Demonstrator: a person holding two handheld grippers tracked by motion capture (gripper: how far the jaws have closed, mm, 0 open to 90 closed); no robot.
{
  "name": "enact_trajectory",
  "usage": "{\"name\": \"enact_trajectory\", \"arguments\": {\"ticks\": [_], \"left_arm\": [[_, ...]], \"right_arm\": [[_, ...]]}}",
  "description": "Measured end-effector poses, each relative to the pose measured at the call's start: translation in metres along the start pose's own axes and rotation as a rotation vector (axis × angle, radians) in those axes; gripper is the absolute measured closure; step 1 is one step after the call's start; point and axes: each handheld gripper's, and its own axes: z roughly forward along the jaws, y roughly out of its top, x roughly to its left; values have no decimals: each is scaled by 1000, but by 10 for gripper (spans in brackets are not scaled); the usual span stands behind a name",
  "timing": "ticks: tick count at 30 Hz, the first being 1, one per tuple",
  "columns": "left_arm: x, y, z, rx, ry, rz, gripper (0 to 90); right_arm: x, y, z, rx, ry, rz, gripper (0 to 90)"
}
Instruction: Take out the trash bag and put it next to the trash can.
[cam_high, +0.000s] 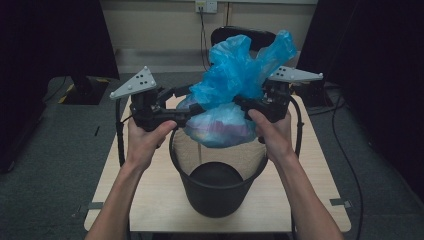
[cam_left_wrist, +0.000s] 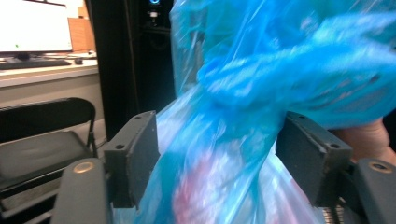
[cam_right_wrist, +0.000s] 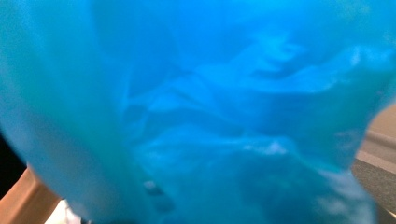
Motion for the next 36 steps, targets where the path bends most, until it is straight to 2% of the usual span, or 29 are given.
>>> {"name": "enact_trajectory", "arguments": {"ticks": [4,7,12,13,14,15,17,21,24,25,28,31,36], "left_arm": [[3,-4,-4,-6,9,-9,280],[5,-5,-6,17,32,-18,285],[8,-4,-1,15,1,-31,332],[10,-5,3,21,-22,-30,503],[10,-5,3,21,-22,-30,595],[11,-4,7,28,-8,-10,656],[14,-4,10,14,-2,-11,739],[18,-1,14,-2,12,-18,787],[22,4,19,-15,26,-35,783],[23,6,20,-22,37,-43,747],[24,9,21,-39,51,-78,505],[23,7,19,-39,54,-68,393],[23,1,17,-16,61,-60,354]], "right_arm": [[-1,1,-4,-11,-11,-3,898],[-3,5,-8,-24,-22,1,898],[-8,12,-10,-48,-18,12,898],[-11,13,-9,-58,-10,17,898],[-12,13,-7,-54,-11,18,898],[-14,12,-6,-54,-13,19,898],[-17,12,-5,-61,-13,25,898],[-22,13,-5,-73,-20,28,898],[-28,18,-5,-73,-45,28,898],[-30,19,-5,-75,-56,28,898],[-37,23,-5,-86,-83,27,898],[-46,26,-8,-103,-112,36,898],[-61,31,-13,-122,-159,41,898]]}}
